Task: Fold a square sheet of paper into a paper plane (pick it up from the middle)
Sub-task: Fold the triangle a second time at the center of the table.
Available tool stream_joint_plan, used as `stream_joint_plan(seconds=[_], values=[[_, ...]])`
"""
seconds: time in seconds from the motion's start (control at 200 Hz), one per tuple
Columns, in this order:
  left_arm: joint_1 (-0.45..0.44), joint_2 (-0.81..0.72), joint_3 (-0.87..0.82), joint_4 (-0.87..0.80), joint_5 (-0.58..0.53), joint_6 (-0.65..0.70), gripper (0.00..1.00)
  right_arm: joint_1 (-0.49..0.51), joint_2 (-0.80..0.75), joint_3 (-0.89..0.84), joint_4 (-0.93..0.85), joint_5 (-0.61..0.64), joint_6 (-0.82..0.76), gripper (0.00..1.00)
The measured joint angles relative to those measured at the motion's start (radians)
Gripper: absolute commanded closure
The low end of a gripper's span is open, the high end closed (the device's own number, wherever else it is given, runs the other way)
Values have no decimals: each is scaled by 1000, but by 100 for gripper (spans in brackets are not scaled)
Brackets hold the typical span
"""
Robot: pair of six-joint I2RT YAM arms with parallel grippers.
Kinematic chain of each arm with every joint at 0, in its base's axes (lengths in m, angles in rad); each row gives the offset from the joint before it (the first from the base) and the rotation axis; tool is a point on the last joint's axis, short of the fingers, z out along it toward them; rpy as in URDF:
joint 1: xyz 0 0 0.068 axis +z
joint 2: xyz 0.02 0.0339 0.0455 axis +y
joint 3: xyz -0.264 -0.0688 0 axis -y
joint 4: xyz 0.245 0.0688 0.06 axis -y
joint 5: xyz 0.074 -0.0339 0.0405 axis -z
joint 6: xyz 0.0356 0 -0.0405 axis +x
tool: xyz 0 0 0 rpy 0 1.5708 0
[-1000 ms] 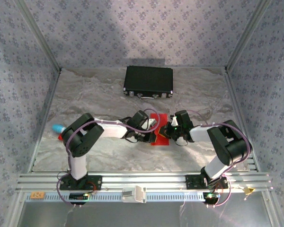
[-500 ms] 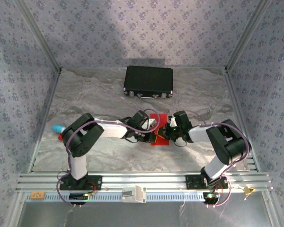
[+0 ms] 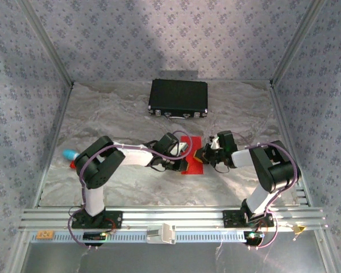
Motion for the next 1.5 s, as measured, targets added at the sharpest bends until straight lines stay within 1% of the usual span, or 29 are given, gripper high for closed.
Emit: stream_joint_plan(seconds=[0.36,0.56,0.635,0.735,0.854,0.949,1.099,1.374,1.499], values=[[0,0,0,0,0,0,100,-86,2,29,-41,31,-10,100],[0,0,0,0,0,0,100,-106,-56,55,-111,68,-22,100],[0,0,0,0,0,0,100,-91,-93,61,-121,72,-23,100],[0,0,0,0,0,0,100,-44,-126,61,-121,79,-22,100],[0,0,0,1,1,0,100,35,-122,60,-121,87,-22,100],[0,0,0,1,1,0,100,71,-100,56,-119,98,-22,100],[0,-1,0,0,4,-1,96,74,-53,18,-109,122,-19,100],[0,-23,27,-63,9,-1,92,72,-49,18,-98,124,-18,100],[0,-26,52,-58,26,-5,91,72,-49,17,-97,124,-18,100]])
